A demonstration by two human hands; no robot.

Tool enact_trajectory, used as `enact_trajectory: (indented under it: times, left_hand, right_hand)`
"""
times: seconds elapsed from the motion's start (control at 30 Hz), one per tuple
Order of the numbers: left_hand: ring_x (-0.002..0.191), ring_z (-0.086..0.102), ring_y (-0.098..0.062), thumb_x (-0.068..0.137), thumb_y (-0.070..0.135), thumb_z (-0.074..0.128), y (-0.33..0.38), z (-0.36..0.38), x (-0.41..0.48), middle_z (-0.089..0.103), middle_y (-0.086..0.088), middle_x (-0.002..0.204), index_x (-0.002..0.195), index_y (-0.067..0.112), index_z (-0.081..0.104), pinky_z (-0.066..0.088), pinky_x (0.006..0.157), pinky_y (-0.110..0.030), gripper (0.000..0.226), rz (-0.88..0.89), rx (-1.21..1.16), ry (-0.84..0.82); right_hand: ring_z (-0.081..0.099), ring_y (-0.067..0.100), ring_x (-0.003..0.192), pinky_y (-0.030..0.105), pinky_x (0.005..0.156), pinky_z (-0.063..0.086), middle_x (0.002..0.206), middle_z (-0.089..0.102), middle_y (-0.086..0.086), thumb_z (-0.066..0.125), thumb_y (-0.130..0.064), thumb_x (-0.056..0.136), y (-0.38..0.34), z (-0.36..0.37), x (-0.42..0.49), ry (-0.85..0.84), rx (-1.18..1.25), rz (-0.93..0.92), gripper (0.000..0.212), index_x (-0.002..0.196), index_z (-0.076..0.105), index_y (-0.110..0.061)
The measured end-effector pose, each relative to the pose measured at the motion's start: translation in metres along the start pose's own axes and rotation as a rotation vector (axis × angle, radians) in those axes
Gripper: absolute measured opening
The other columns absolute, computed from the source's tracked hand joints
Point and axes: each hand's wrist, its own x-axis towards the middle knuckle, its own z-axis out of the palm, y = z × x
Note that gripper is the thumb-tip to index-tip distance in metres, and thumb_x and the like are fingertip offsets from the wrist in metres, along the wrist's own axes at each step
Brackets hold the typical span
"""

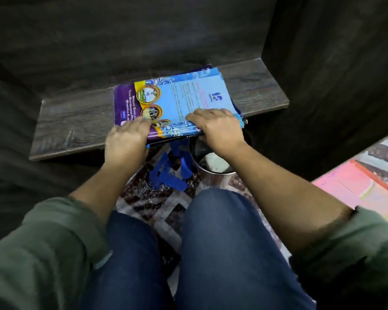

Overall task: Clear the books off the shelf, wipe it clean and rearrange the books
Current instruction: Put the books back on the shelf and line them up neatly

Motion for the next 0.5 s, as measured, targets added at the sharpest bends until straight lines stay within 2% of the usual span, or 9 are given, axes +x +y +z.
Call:
enact_trajectory:
  times: [0.07, 0.13, 0.23, 0.4, 0.5]
  left_hand:
    - [0.090, 0.064, -0.038, 0.052, 0.015, 0.089, -0.005, 0.007, 0.008, 0.063, -0.018, 0.114, 0.117, 0.004, 0.058, 0.051, 0.073, -0.045, 0.074, -0.012, -0.031, -0.020]
    - [0.099, 0.060, -0.038, 0.054, 0.033, 0.091, -0.011, 0.011, 0.017, 0.058, -0.016, 0.119, 0.120, 0.007, 0.054, 0.049, 0.081, -0.047, 0.080, -0.044, -0.085, -0.038]
    - [0.115, 0.050, -0.035, 0.053, 0.047, 0.089, -0.018, 0.022, 0.026, 0.051, -0.013, 0.128, 0.125, 0.010, 0.049, 0.044, 0.092, -0.048, 0.090, -0.082, -0.132, -0.052]
    - [0.123, 0.045, -0.034, 0.049, 0.043, 0.091, -0.017, 0.028, 0.023, 0.046, -0.014, 0.134, 0.129, 0.010, 0.047, 0.040, 0.098, -0.049, 0.097, -0.117, -0.119, -0.036]
    - [0.123, 0.043, -0.034, 0.049, 0.038, 0.093, -0.003, 0.014, 0.027, 0.043, -0.014, 0.135, 0.130, 0.009, 0.041, 0.040, 0.096, -0.048, 0.100, -0.169, -0.067, -0.149]
  right_hand:
    - [0.063, 0.030, 0.100, 0.038, 0.084, 0.048, 0.116, 0.064, 0.004, 0.082, -0.018, 0.064, 0.006, -0.002, 0.013, -0.102, 0.045, -0.005, 0.064, 0.125, 0.061, -0.022]
    - [0.058, 0.032, 0.108, 0.037, 0.092, 0.044, 0.124, 0.059, 0.006, 0.083, -0.022, 0.066, 0.012, -0.004, 0.027, -0.193, 0.109, -0.008, 0.073, 0.134, 0.055, -0.019]
    - [0.053, 0.030, 0.118, 0.034, 0.102, 0.036, 0.136, 0.051, 0.005, 0.085, -0.033, 0.065, 0.014, 0.006, 0.035, -0.215, 0.133, 0.006, 0.084, 0.140, 0.049, -0.021]
    - [0.047, 0.027, 0.127, 0.034, 0.109, 0.031, 0.146, 0.044, 0.005, 0.086, -0.027, 0.065, 0.015, 0.014, 0.033, -0.179, 0.111, 0.003, 0.089, 0.144, 0.045, -0.023]
    - [0.040, 0.027, 0.135, 0.034, 0.112, 0.027, 0.148, 0.042, 0.009, 0.083, -0.022, 0.069, 0.015, 0.007, 0.024, -0.201, 0.141, 0.000, 0.085, 0.144, 0.043, -0.020]
